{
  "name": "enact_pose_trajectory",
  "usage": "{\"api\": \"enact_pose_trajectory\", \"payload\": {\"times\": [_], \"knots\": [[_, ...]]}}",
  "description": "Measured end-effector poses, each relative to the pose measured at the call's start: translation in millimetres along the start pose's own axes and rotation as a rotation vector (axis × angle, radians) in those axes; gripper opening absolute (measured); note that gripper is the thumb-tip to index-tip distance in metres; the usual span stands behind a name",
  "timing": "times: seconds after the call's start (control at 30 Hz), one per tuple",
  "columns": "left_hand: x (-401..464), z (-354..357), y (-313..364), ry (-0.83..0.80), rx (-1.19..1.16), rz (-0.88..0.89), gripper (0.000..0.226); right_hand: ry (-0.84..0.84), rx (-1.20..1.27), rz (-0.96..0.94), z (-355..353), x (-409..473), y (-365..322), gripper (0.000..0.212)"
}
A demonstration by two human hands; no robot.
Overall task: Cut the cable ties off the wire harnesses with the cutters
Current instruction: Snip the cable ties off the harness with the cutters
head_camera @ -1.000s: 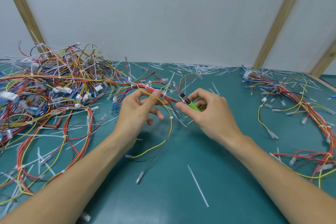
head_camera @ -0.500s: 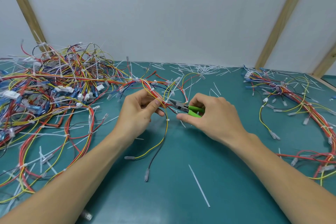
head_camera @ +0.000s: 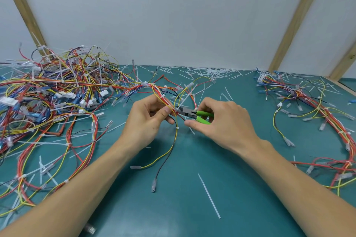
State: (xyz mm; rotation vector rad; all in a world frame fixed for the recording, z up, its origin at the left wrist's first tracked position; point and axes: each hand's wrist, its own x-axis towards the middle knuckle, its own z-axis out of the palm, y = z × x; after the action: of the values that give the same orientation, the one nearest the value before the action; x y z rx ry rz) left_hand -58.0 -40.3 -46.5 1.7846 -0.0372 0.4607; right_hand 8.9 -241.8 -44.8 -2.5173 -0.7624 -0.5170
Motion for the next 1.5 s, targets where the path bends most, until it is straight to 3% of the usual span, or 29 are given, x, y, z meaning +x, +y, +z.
{"api": "enact_pose_trajectory", "payload": {"times": [0.27, 0.77, 1.13, 1.5], "knots": [[0, 0, 0, -0.004, 0.007, 0.01, 0.018, -0.015, 0.014, 0.015, 2, 1, 3, 0.061], [-1, 2, 4, -0.012, 0.054, 0.021, 0.019, -0.054, 0.147, 0.093, 2, 1, 2, 0.046], [1, 1, -1, 0.012, 0.069, 0.003, 0.01, -0.038, 0.01, 0.015, -2, 0, 0, 0.047], [-2, 1, 1, 0.055, 0.006, -0.021, 0.009, -0.043, 0.049, -0.038, -6, 0, -8, 0.07]]}}
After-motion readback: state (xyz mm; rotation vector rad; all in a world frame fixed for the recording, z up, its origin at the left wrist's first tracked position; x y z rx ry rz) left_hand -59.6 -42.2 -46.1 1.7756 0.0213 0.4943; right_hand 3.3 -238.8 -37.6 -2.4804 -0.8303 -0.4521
